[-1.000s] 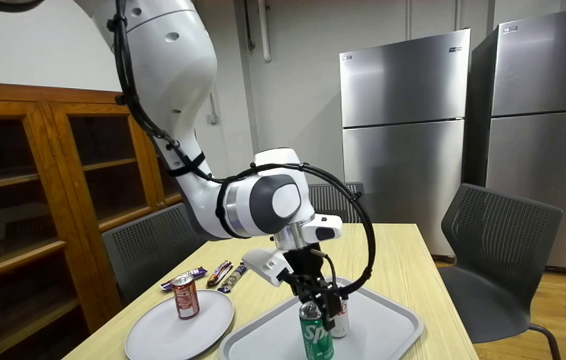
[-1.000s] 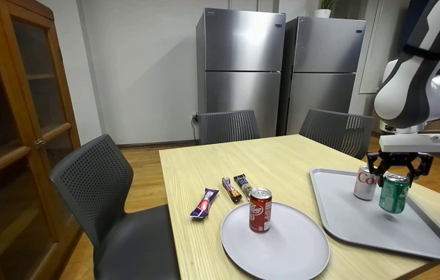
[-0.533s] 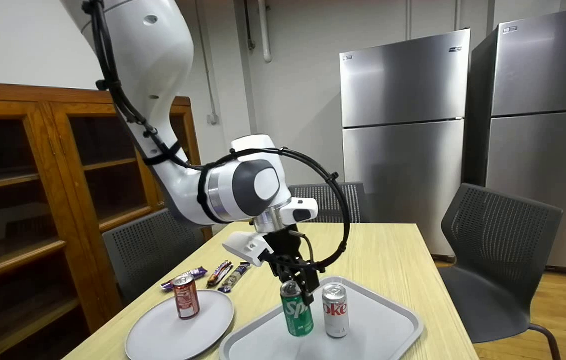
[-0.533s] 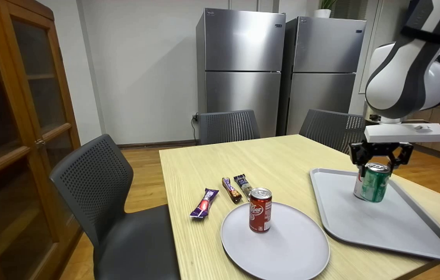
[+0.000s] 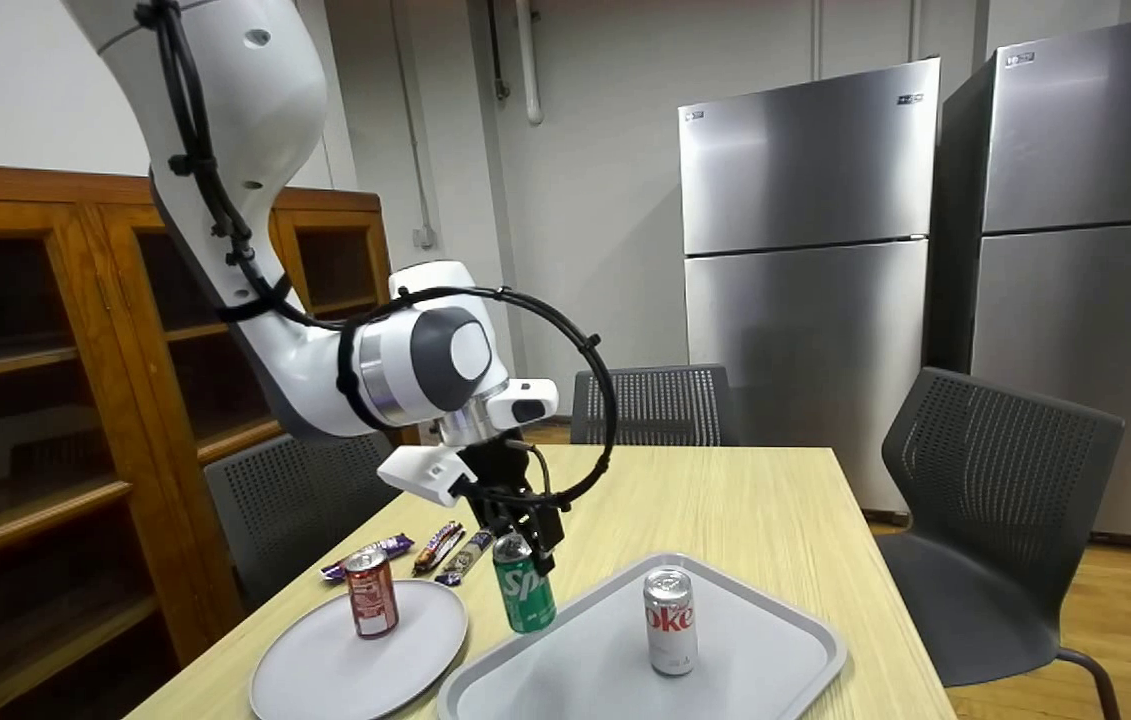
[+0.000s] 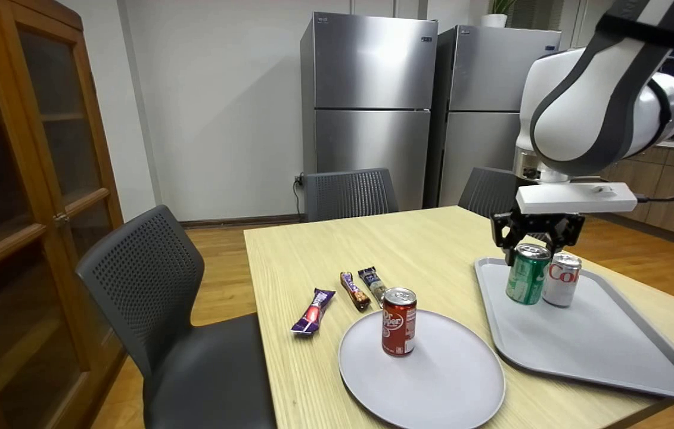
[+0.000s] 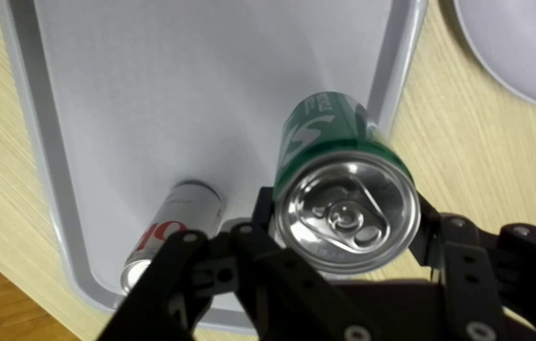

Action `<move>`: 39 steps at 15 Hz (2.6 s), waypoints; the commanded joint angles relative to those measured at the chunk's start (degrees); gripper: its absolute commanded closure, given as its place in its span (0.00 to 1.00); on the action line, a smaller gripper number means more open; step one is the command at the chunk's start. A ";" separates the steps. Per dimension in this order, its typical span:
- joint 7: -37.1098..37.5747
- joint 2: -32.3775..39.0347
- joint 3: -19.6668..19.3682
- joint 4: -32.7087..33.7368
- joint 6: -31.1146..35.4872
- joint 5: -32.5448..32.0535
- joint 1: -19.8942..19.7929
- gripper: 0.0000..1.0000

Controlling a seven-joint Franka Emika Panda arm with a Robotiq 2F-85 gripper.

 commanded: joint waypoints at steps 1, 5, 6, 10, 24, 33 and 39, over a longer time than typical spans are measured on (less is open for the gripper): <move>3.03 -2.76 3.51 -0.57 -1.97 -1.33 0.74 0.61; 4.36 -2.17 7.19 0.03 -2.22 -0.72 1.92 0.61; 4.66 -1.90 8.02 0.25 -2.29 -0.53 2.17 0.61; 6.22 -1.01 10.59 1.10 -2.76 -0.36 3.38 0.61; 8.53 6.03 13.50 7.32 -4.76 1.51 6.20 0.61; 7.95 10.19 12.85 11.01 -5.84 4.44 6.96 0.61; 7.72 11.69 12.57 12.09 -6.66 5.32 7.06 0.61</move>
